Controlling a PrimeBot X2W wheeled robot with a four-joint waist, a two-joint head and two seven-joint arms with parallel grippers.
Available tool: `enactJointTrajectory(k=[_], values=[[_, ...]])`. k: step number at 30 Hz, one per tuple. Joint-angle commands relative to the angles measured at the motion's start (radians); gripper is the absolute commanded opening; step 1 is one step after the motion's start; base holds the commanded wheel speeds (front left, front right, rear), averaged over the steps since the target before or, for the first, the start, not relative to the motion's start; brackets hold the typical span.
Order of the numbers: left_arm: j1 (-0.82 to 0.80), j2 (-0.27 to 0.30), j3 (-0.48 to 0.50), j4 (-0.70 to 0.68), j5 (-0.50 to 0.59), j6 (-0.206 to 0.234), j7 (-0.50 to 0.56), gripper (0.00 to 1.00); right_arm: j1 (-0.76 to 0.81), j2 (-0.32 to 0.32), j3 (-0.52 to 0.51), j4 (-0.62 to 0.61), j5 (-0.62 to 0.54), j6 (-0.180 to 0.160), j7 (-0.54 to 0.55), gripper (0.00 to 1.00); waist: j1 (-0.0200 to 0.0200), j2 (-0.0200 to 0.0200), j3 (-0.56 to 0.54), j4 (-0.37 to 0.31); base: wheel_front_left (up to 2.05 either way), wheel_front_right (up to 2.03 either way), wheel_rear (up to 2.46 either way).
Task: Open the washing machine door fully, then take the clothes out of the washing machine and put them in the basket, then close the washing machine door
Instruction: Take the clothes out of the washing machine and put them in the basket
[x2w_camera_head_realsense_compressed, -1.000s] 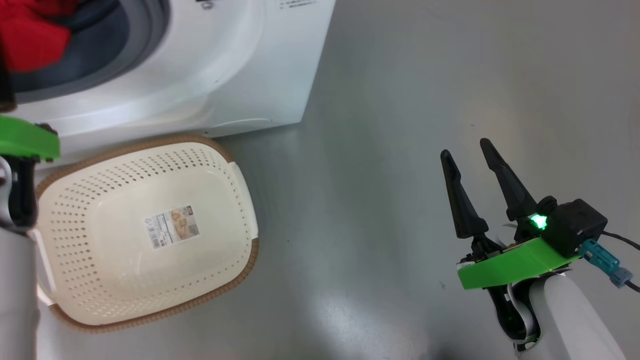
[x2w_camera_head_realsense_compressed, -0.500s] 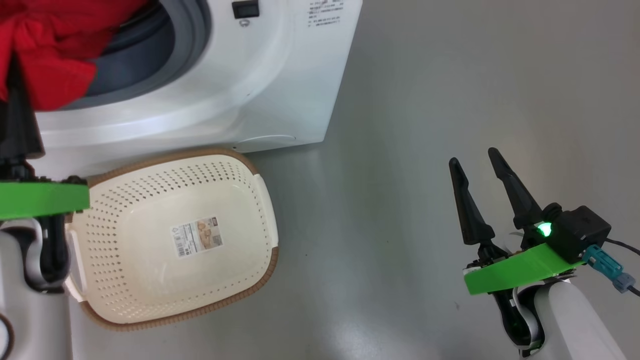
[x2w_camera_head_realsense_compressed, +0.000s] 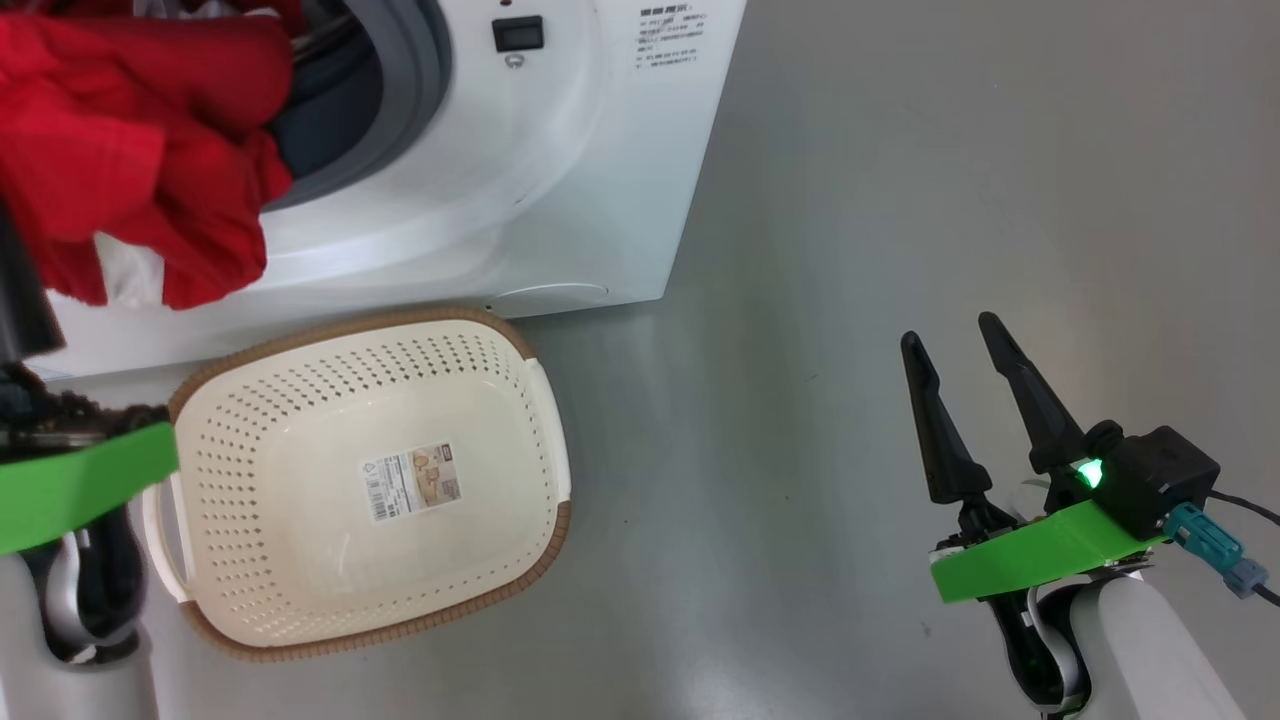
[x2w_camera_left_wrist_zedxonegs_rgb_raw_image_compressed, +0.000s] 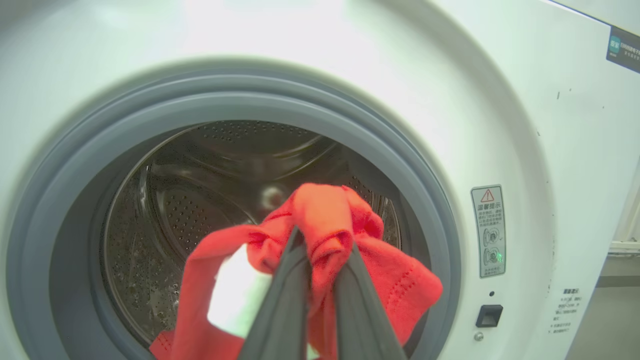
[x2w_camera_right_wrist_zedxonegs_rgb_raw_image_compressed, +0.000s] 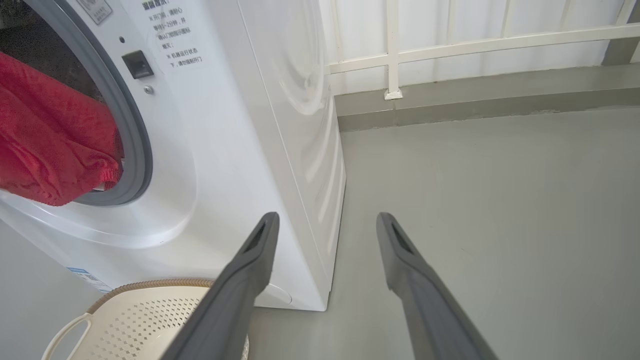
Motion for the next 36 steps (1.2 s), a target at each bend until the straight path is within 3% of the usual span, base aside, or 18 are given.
enactJointTrajectory(k=[1, 12, 17, 29, 36], values=[[0.026, 0.026, 0.023, -0.028, 0.012, 0.001, -0.004, 0.0, 0.02, 0.001, 0.02, -0.024, -0.015, 0.007, -0.006, 1.0, 0.0, 0.0, 0.0, 0.001, 0.0, 0.0, 0.0], [0.115, -0.001, 0.004, 0.107, 0.029, 0.001, -0.004, 0.0, 0.018, 0.001, 0.028, -0.028, -0.008, 0.007, -0.006, 1.0, 0.0, 0.0, 0.022, -0.004, 0.0, 0.0, 0.0], [0.142, -0.015, -0.008, 0.233, 0.018, 0.001, -0.004, 0.0, 0.011, 0.001, 0.026, -0.029, -0.005, 0.007, -0.006, 1.0, 0.0, 0.0, 0.047, -0.001, 0.0, 0.0, 0.0], [0.054, 0.024, -0.077, 0.563, 0.02, 0.001, -0.004, 0.0, -0.018, 0.001, 0.038, -0.045, -0.008, 0.007, -0.006, 1.0, 0.0, 0.0, 0.144, -0.012, 0.0, 0.0, 0.0], [-0.001, 0.044, -0.108, 0.689, 0.028, 0.001, -0.004, 0.0, -0.019, 0.001, 0.038, -0.054, -0.012, 0.007, -0.006, 1.0, 0.0, 0.0, 0.202, -0.02, 0.0, 0.0, 0.0]])
